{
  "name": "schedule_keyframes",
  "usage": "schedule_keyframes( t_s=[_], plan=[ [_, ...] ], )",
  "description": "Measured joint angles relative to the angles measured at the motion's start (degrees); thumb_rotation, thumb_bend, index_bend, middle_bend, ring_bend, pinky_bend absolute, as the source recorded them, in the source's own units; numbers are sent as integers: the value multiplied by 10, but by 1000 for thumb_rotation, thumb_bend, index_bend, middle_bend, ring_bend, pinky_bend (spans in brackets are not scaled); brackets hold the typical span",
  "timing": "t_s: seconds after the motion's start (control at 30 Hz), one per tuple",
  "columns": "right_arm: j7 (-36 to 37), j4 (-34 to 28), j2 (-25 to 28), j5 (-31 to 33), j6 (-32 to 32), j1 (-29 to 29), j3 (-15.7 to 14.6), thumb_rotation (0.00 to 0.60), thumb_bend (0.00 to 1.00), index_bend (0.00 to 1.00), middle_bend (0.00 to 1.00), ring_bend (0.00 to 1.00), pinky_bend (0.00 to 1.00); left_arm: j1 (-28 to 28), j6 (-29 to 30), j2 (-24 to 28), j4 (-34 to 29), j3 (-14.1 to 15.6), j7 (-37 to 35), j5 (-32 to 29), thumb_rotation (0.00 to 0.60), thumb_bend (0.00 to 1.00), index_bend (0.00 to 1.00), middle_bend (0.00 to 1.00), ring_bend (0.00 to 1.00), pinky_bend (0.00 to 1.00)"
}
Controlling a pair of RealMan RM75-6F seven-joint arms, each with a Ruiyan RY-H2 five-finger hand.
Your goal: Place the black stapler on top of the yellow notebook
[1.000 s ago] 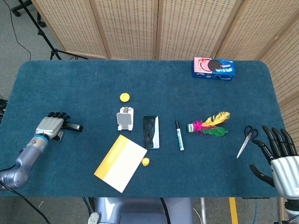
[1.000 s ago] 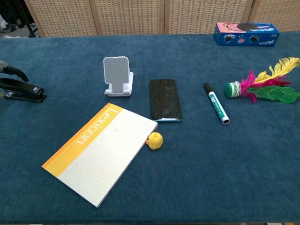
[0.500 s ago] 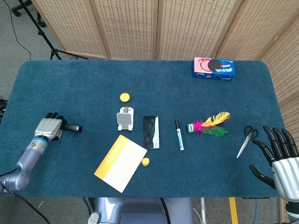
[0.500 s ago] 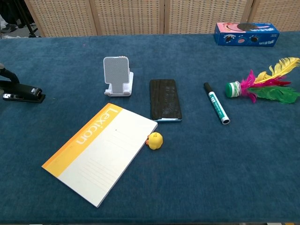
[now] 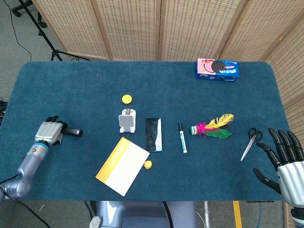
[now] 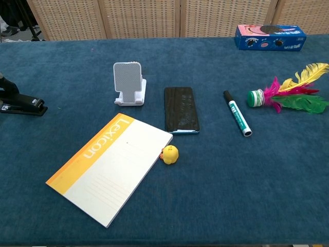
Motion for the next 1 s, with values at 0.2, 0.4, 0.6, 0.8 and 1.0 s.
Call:
schedule_keyframes(
  t_s=[0.2, 0.4, 0.6, 0.8, 1.0],
  plan=[
    [2, 0, 1, 0, 2, -1, 1, 600, 208, 257, 33, 10, 0, 7, 25, -5, 0, -11, -1, 16, 600, 670, 577, 409, 146, 166],
    [3, -1, 2, 0, 2, -1, 1, 600, 208, 257, 33, 10, 0, 12, 37, 2, -14, -23, -4, 28, 600, 670, 593, 420, 158, 176],
    [4, -3, 3, 2, 4, -2, 3, 600, 208, 257, 33, 10, 0, 13, 55, 18, -40, -36, -2, 39, 600, 670, 593, 420, 158, 177],
    [5, -7, 6, 3, 6, -3, 4, 600, 208, 257, 33, 10, 0, 10, 69, 32, -75, -48, 10, 46, 600, 669, 593, 420, 158, 177],
    [10, -7, 9, 6, 9, -4, 5, 600, 208, 257, 33, 10, 0, 5, 87, 46, -132, -58, 27, 58, 600, 666, 593, 420, 158, 176]
  ],
)
